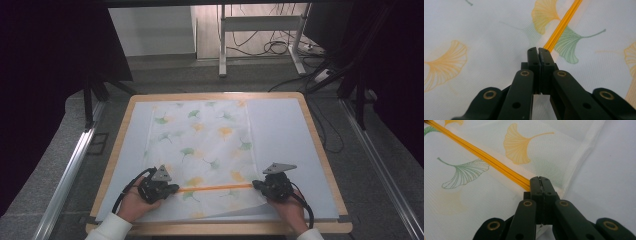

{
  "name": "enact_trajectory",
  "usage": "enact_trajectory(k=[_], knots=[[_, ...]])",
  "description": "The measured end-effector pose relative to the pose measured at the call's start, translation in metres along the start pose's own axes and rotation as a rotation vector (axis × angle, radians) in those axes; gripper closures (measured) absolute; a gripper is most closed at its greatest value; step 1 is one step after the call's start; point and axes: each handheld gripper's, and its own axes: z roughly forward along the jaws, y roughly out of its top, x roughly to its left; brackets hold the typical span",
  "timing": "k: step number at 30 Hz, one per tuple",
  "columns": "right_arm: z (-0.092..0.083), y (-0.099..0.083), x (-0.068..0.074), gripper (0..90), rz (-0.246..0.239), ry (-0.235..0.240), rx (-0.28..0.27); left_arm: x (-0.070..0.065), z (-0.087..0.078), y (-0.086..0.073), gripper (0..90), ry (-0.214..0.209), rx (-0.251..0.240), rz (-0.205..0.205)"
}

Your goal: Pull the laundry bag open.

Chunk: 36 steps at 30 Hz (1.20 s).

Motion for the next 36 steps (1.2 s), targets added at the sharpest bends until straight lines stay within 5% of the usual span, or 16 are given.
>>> enact_trajectory(k=[36], knots=[[0.000, 0.000, 0.000, 89.5, 0.001, 0.003, 0.000, 0.015, -0.020, -0.028, 90.0, 0.031, -0.005, -0.053]])
